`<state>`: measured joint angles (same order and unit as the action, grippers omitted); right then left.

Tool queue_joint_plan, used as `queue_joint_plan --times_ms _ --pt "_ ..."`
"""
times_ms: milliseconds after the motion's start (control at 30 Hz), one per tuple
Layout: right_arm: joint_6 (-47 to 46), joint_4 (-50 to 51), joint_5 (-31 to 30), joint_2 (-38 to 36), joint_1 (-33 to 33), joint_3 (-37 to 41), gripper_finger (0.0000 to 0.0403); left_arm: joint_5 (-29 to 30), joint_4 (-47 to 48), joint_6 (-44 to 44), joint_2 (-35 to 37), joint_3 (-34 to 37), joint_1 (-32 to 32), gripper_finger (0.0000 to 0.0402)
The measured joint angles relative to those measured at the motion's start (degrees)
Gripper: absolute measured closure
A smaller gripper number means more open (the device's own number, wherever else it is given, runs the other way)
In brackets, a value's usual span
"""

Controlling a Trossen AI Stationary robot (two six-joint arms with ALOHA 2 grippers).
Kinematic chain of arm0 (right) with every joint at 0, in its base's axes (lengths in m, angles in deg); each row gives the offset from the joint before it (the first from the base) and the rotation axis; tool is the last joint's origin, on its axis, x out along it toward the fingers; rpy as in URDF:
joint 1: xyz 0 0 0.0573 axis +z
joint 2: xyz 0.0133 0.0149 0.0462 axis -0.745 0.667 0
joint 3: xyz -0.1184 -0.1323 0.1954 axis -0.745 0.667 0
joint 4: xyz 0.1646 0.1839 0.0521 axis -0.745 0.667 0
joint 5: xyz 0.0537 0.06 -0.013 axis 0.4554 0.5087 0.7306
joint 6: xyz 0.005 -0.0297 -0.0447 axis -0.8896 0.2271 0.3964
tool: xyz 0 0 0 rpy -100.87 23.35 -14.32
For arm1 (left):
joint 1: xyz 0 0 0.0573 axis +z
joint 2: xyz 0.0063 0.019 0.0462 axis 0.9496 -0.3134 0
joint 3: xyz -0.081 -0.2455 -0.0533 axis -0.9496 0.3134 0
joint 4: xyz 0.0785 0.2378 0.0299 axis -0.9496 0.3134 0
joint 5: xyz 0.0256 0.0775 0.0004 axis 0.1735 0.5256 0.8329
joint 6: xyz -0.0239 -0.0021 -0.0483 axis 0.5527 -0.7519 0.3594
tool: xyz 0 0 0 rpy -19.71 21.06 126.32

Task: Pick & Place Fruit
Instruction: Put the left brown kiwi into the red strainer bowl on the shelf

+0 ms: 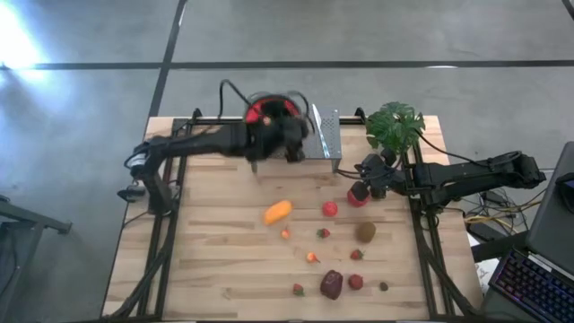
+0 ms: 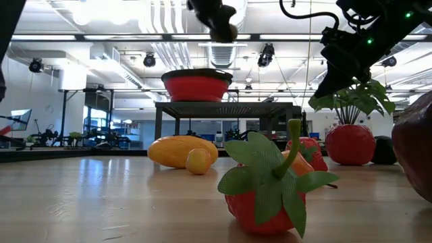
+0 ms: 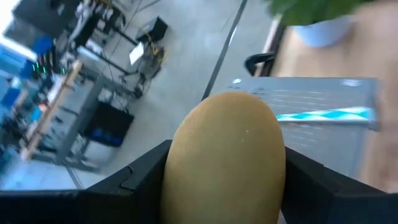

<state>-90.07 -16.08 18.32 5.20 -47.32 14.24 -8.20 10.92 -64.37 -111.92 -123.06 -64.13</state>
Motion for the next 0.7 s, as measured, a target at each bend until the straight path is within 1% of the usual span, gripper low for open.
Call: queue_joint_plan --times_ms 233,433,600,700 --pt "0.5 0.0 0.0 0.0 0.0 0.0 0.0394 -10.0 -0.5 5.6 0.0 0.0 10.6 0.0158" --pt "1.0 -0.1 0.0 0.0 0.0 0.1 0.0394 -19.2 -0.8 10.5 0.0 1.4 16.5 0.0158" --pt "1.0 -0.1 0.0 0.0 0.0 0.1 0.0394 -21.7 -1.1 13.0 0.0 4.0 19.3 0.0158" --pt "1.0 -0.1 0.0 0.0 0.0 0.1 0.0394 -24.3 -1.2 13.6 0.0 6.1 20.5 0.0158"
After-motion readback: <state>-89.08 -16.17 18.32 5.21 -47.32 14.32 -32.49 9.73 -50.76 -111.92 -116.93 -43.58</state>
